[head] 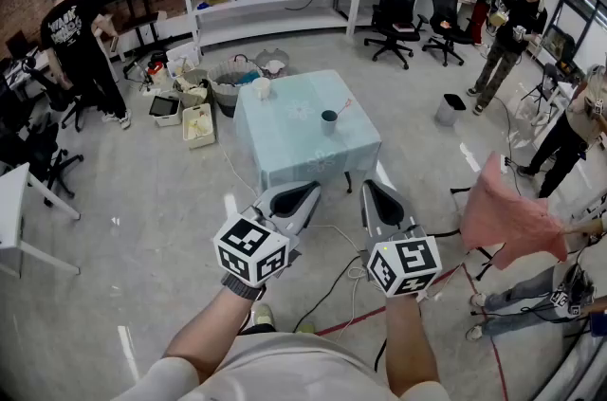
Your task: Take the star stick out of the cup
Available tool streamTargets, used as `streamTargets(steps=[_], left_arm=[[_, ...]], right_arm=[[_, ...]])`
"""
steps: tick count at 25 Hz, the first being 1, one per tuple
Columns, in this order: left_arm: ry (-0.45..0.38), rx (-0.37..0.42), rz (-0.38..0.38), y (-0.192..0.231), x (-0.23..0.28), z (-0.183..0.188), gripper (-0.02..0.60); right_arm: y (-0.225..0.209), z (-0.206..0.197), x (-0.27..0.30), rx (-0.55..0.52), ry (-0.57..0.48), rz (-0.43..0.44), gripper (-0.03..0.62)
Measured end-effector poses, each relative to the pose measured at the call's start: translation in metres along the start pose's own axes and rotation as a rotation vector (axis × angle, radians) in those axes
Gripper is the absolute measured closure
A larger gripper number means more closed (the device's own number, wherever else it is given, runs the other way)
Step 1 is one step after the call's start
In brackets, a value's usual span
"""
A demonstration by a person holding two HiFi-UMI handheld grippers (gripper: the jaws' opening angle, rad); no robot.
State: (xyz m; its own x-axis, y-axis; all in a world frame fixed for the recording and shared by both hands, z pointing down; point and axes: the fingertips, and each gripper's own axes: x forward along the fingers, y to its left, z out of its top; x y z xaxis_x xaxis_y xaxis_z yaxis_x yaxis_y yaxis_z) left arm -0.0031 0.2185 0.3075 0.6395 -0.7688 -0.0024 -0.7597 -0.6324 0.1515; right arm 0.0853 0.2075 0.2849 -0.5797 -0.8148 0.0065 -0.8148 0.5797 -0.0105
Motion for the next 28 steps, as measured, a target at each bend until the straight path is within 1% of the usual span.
streamTargets(steps=[4, 11, 15, 18, 22, 28], left_arm=[[-0.001, -0.001, 0.001, -0.002, 0.003, 0.006, 0.575], [-0.003, -0.003, 0.009, -0.005, 0.008, 0.0, 0.575], [-0.001, -0.003, 0.011, -0.004, 0.006, 0.002, 0.575], [0.004, -0.006, 0.019, -0.004, 0.006, -0.002, 0.575], [0.005, -0.004, 0.032, -0.004, 0.007, -0.009, 0.575], [0.024, -0.009, 0.039, -0.005, 0.026, -0.006, 0.575]], right_arm=[[-0.001, 0.004, 0.0, -0.002, 0.003, 0.001, 0.585], [-0.008, -0.001, -0.002, 0.0, 0.003, 0.007, 0.585], [-0.002, 0.003, -0.002, 0.027, -0.009, 0.038, 0.583], [-0.004, 0.001, -0.005, 0.032, -0.016, 0.045, 0.583], [-0.011, -0.007, -0.011, 0.049, -0.027, 0.045, 0.583], [-0.033, -0.002, -0.008, 0.066, -0.02, 0.04, 0.583]])
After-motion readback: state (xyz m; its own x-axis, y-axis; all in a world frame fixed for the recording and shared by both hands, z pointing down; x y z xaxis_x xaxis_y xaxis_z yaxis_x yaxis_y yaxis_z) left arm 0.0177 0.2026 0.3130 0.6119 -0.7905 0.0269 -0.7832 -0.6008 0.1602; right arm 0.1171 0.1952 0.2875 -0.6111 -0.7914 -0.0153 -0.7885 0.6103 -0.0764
